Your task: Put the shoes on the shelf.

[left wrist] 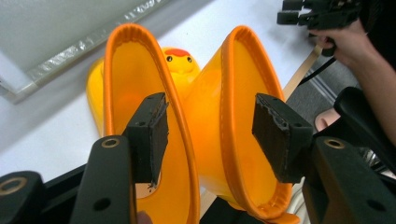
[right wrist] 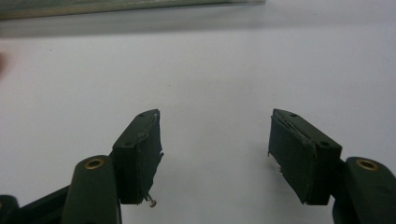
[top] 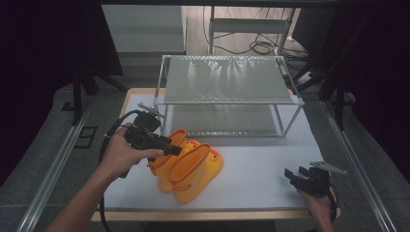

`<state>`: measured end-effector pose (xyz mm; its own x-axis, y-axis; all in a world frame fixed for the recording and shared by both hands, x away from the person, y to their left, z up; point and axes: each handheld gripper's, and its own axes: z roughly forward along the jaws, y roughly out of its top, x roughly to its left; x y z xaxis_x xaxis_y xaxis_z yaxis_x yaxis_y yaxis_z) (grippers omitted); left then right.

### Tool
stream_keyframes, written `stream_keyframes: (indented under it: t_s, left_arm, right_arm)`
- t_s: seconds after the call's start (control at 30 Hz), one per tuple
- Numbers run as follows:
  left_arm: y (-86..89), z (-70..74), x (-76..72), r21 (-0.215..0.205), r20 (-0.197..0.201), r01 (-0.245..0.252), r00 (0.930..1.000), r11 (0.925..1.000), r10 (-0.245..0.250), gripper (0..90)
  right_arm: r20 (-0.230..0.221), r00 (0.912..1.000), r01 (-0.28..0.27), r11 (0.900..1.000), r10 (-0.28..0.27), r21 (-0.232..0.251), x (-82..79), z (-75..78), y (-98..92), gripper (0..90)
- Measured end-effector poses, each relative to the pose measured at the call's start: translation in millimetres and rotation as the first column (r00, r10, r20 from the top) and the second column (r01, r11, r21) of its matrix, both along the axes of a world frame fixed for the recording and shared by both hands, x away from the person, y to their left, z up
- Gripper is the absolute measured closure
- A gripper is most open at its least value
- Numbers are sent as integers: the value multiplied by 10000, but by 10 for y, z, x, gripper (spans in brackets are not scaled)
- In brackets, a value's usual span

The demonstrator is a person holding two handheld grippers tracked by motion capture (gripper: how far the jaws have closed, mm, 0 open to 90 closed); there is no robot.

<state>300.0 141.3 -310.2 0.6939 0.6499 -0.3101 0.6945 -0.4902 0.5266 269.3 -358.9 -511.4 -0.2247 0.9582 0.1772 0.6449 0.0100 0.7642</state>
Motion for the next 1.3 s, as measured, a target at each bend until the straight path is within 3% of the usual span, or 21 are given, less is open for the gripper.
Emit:
stream_keyframes:
  t_s: [0.33,0.63,0.77,0.87,1.03,1.3]
  left_arm:
    - [-149,-160,39,523,-373,258,9990,9983,-238,436]
    - [-355,-362,119,1429,-418,120,9991,9897,-61,455]
    - [-382,-374,115,1612,-197,-93,9997,9869,126,508]
    - [-399,-378,94,1771,41,-194,9998,9840,190,630]
    - [-396,-374,90,1707,115,-134,9999,9852,116,812]
    - [-343,-348,167,1235,-68,37,10000,9923,-28,820]
  right_arm:
    - [-15,10000,7,10000,-7,-83,-3,-5,-6,342]
    - [-37,10000,48,9999,-48,-97,0,-13,-23,342]
    - [-38,10000,80,10000,-81,-48,0,-14,-29,342]
    - [-52,10000,66,10000,-67,-60,4,-20,-21,342]
    - [-33,10000,20,10000,-20,-91,5,-19,-8,342]
    - [-49,10000,-2,10000,2,-48,23,-27,-3,342]
